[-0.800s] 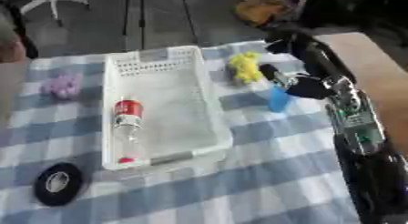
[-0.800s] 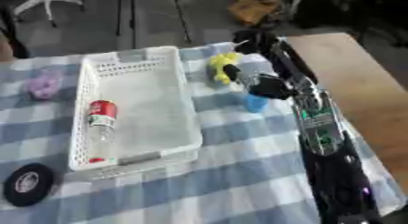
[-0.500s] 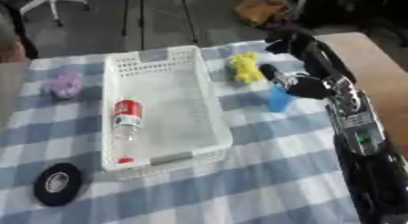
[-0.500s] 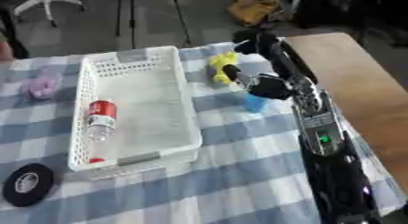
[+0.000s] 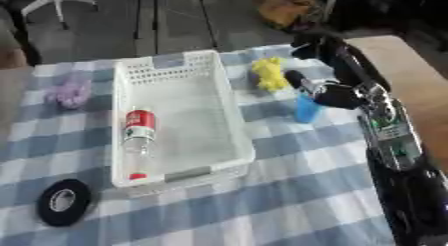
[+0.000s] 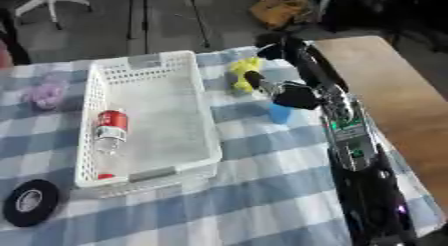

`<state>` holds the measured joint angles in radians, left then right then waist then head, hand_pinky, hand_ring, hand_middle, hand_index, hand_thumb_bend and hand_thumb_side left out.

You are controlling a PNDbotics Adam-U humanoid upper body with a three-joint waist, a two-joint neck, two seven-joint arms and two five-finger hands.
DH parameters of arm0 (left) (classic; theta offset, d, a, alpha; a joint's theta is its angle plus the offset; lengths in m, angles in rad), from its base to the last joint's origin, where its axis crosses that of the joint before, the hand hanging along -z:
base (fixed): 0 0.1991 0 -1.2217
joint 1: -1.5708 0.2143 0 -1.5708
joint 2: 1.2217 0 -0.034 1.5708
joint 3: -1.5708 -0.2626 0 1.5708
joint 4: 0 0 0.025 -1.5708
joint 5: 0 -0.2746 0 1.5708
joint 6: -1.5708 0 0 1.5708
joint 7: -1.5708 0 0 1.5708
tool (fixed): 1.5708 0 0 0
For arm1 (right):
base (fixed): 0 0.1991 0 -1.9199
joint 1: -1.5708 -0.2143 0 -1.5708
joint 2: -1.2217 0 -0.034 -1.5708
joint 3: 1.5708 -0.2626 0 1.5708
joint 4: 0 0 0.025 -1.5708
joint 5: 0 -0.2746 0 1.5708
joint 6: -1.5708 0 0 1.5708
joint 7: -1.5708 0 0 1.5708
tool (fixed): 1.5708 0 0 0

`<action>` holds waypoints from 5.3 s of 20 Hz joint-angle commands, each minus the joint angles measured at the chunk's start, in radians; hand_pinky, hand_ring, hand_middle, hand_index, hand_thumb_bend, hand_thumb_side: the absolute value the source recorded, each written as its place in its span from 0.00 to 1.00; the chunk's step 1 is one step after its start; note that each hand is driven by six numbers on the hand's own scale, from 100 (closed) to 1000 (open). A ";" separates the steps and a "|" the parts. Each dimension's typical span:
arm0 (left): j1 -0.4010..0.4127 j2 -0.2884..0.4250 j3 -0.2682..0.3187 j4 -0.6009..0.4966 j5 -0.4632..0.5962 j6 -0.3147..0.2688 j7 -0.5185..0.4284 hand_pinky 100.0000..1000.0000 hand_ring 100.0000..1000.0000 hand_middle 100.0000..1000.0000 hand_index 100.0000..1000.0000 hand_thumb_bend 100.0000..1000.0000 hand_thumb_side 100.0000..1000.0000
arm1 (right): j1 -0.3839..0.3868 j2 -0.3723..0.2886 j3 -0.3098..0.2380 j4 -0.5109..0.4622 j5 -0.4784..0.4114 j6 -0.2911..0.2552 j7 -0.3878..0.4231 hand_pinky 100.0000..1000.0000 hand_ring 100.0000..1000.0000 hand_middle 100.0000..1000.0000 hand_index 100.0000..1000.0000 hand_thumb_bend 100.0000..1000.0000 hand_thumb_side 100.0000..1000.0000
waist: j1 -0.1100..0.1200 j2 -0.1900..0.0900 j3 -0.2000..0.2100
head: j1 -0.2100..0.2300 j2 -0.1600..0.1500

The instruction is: Pick up objects on the table and place them in the box.

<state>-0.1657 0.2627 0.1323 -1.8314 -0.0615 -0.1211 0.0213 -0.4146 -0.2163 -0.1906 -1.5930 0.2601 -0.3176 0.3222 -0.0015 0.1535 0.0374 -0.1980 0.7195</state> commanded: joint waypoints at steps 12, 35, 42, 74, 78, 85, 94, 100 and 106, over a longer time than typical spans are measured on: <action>-0.004 0.022 0.007 -0.014 -0.001 -0.001 0.001 0.38 0.96 0.87 0.84 0.48 0.94 | -0.077 -0.062 -0.089 0.062 0.166 0.003 -0.011 0.81 0.75 0.75 0.86 0.56 0.35 | 0.003 -0.078 -0.001 | -0.017 -0.005; -0.001 0.026 0.005 -0.012 -0.001 -0.002 -0.002 0.38 0.96 0.87 0.84 0.48 0.94 | -0.177 -0.141 -0.093 0.372 0.544 -0.064 -0.007 0.98 0.90 0.89 0.95 0.56 0.72 | -0.002 -0.087 0.007 | -0.043 -0.002; 0.000 0.027 0.005 -0.012 -0.002 -0.001 -0.001 0.38 0.96 0.87 0.84 0.48 0.94 | -0.173 -0.129 -0.101 0.421 0.660 -0.040 -0.062 0.98 0.89 0.89 0.95 0.56 0.74 | -0.001 -0.089 0.009 | -0.044 -0.003; 0.001 0.026 0.008 -0.013 -0.002 -0.001 0.003 0.38 0.96 0.87 0.84 0.48 0.94 | -0.161 -0.071 -0.145 0.510 1.051 -0.062 -0.286 0.15 0.24 0.40 0.66 0.28 0.36 | 0.000 -0.089 0.004 | -0.042 -0.006; 0.001 0.026 0.008 -0.013 -0.002 -0.001 0.003 0.38 0.96 0.87 0.84 0.48 0.94 | -0.164 -0.069 -0.138 0.498 1.031 -0.069 -0.297 0.16 0.24 0.38 0.65 0.28 0.36 | 0.001 -0.088 0.005 | -0.041 -0.008; 0.002 0.026 0.006 -0.012 -0.001 -0.001 0.002 0.38 0.96 0.87 0.84 0.48 0.94 | -0.189 -0.057 -0.098 0.365 0.933 -0.107 -0.290 0.16 0.25 0.39 0.66 0.36 0.27 | 0.000 -0.089 0.007 | -0.044 -0.006; 0.000 0.025 0.003 -0.011 0.000 -0.001 -0.001 0.38 0.96 0.87 0.84 0.48 0.94 | -0.246 -0.028 0.014 0.219 0.758 -0.129 -0.321 0.19 0.30 0.41 0.66 0.45 0.17 | -0.001 -0.091 0.016 | -0.051 -0.004; -0.001 0.025 0.001 -0.011 0.002 -0.001 -0.003 0.38 0.96 0.87 0.84 0.48 0.94 | -0.273 -0.004 0.116 0.237 0.702 -0.187 -0.290 0.19 0.30 0.41 0.66 0.44 0.20 | -0.001 -0.091 0.019 | -0.055 -0.004; -0.002 0.024 -0.001 -0.010 0.002 -0.002 -0.005 0.38 0.96 0.87 0.84 0.48 0.94 | -0.290 0.024 0.182 0.281 0.683 -0.236 -0.253 0.19 0.30 0.41 0.66 0.41 0.23 | 0.000 -0.092 0.021 | -0.056 -0.005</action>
<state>-0.1586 0.2633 0.1318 -1.8311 -0.0619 -0.1227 0.0185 -0.6806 -0.1878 -0.0180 -1.3105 0.9533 -0.5425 0.0644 -0.0018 0.1535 0.0567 -0.2513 0.7200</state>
